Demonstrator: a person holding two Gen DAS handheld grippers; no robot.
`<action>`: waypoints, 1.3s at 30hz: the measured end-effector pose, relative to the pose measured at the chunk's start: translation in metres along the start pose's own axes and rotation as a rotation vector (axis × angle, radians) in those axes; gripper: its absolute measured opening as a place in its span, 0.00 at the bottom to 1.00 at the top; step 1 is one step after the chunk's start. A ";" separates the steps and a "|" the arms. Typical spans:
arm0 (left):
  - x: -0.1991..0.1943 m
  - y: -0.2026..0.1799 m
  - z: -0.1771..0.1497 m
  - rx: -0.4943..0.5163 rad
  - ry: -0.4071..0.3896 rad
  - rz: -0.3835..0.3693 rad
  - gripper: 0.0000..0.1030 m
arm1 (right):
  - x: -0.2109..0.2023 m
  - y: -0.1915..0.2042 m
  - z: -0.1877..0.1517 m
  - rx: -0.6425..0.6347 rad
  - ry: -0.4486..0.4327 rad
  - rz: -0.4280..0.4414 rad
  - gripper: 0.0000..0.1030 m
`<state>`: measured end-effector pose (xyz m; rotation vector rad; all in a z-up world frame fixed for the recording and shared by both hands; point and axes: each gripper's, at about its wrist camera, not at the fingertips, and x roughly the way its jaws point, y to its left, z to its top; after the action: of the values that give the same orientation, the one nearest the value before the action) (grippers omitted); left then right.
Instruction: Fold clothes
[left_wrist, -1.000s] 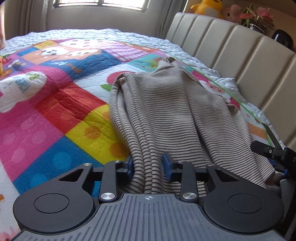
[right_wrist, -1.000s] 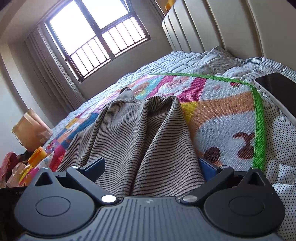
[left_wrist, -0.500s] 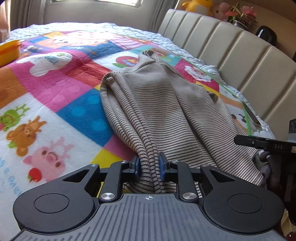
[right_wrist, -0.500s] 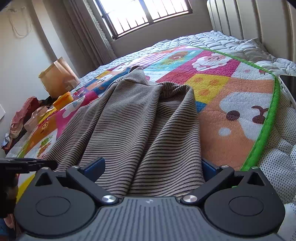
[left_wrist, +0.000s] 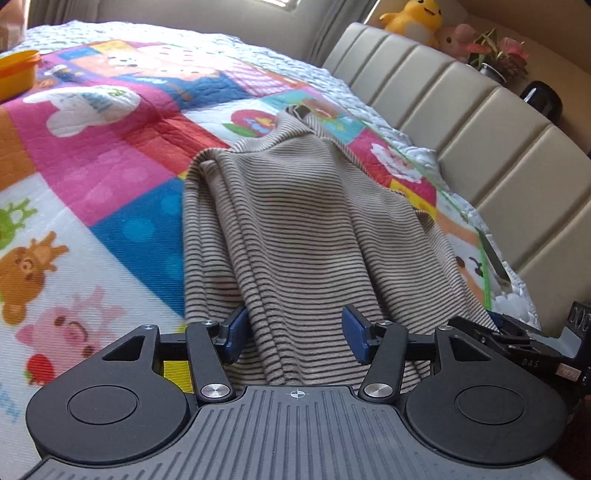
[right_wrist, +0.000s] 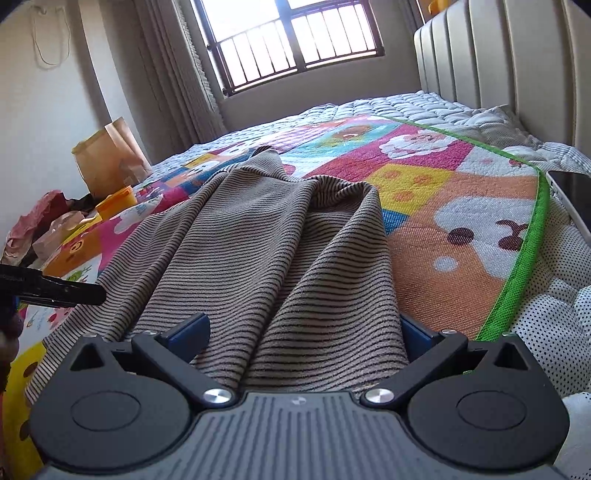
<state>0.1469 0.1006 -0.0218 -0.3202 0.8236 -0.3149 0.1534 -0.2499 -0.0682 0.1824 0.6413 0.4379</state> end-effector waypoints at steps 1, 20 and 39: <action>0.004 -0.003 0.001 0.010 -0.005 -0.011 0.50 | 0.000 -0.001 0.000 0.003 -0.004 0.004 1.00; -0.048 0.153 0.115 -0.456 -0.351 0.201 0.17 | 0.003 0.006 0.001 -0.037 0.009 -0.034 1.00; -0.094 0.073 0.063 -0.065 -0.485 0.292 0.98 | 0.091 0.167 0.071 -0.650 0.082 -0.080 0.73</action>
<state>0.1451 0.2129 0.0511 -0.3153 0.3932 0.0660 0.2053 -0.0625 -0.0117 -0.4787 0.5550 0.5564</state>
